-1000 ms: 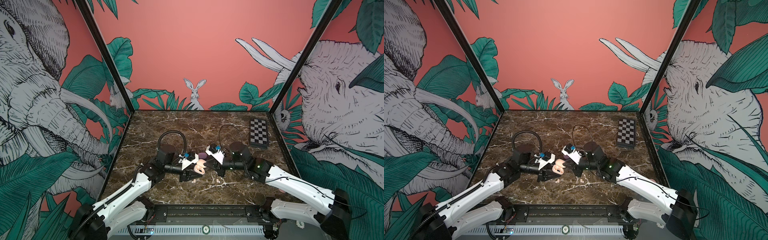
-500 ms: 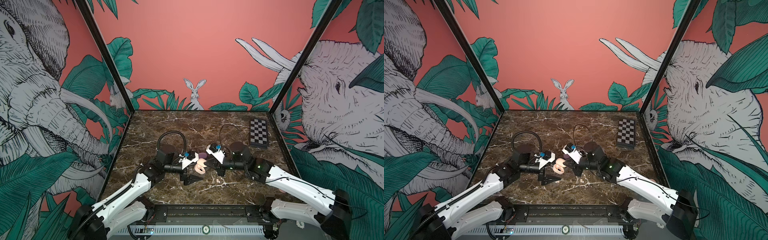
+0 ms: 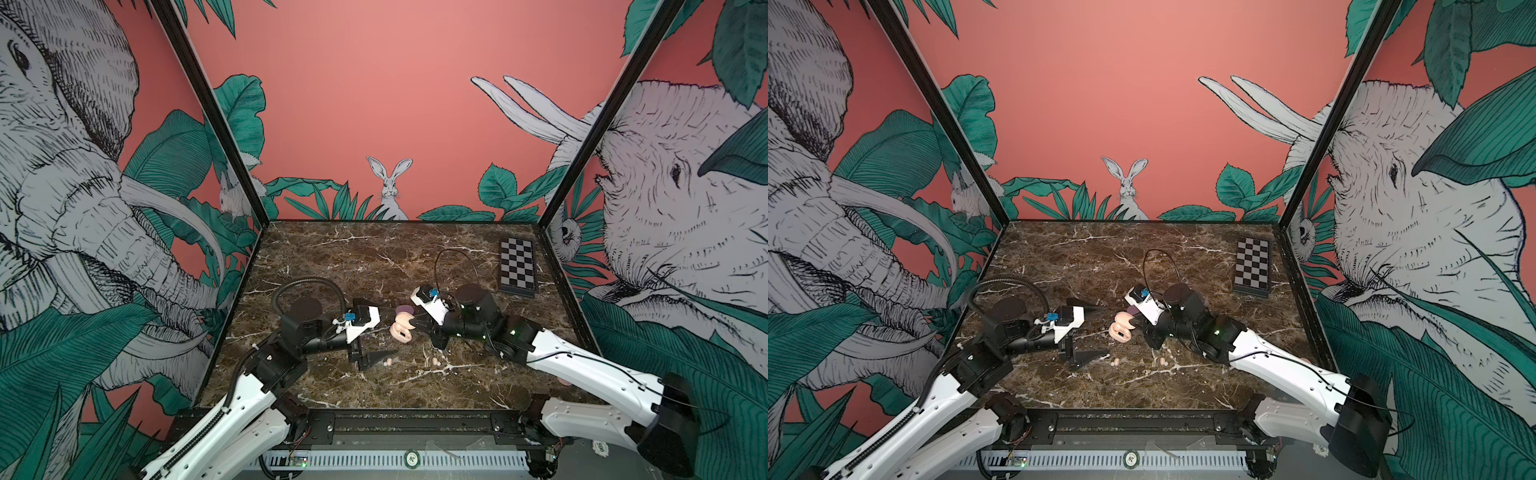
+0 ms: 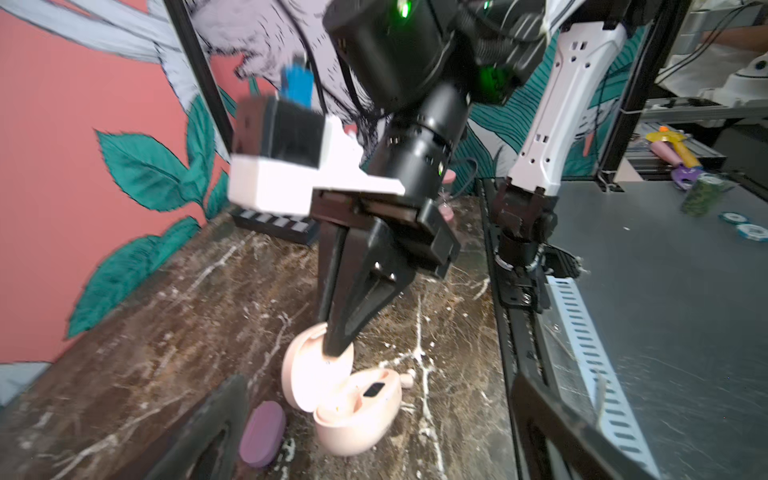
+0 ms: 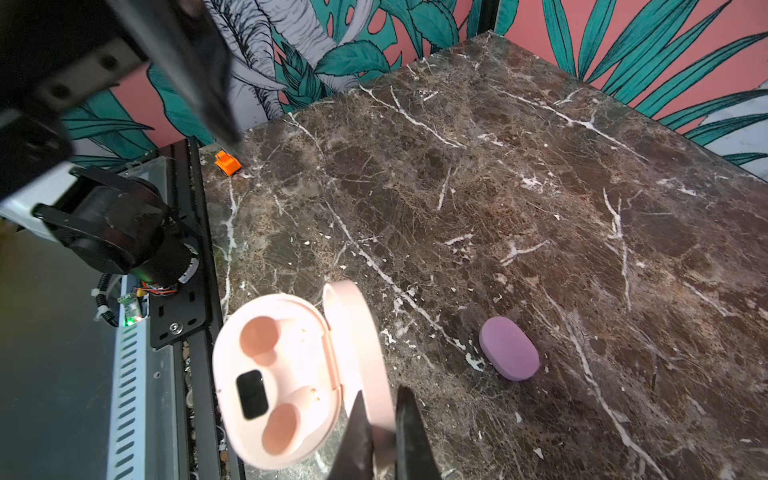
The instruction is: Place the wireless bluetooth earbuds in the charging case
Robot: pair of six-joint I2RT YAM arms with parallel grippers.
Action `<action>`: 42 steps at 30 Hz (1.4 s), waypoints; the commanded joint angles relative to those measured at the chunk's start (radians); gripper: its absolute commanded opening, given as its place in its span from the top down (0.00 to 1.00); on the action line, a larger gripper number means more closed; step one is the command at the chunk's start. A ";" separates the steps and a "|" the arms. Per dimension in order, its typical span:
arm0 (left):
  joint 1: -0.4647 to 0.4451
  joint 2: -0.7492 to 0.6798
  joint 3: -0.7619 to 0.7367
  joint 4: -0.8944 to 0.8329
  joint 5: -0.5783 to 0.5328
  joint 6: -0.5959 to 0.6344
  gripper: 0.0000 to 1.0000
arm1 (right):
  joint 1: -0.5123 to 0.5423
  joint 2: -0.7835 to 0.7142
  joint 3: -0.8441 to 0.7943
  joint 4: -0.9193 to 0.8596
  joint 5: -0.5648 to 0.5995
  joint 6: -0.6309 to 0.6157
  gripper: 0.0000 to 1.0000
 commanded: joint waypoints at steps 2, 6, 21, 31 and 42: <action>-0.002 -0.113 -0.093 0.129 -0.267 -0.006 0.01 | 0.002 0.045 -0.008 0.007 0.043 -0.022 0.95; -0.003 -0.191 -0.145 0.172 -0.473 0.016 0.01 | 0.002 0.071 -0.020 0.011 0.085 -0.052 0.95; -0.003 -0.229 -0.201 0.205 -0.749 0.058 0.01 | 0.039 0.230 -0.019 -0.016 0.325 -0.182 0.96; -0.003 -0.223 -0.206 0.215 -0.762 0.057 0.01 | 0.080 0.315 -0.015 0.022 0.442 -0.272 0.95; -0.003 -0.217 -0.213 0.215 -0.752 0.067 0.01 | 0.096 0.409 -0.003 0.089 0.518 -0.345 0.99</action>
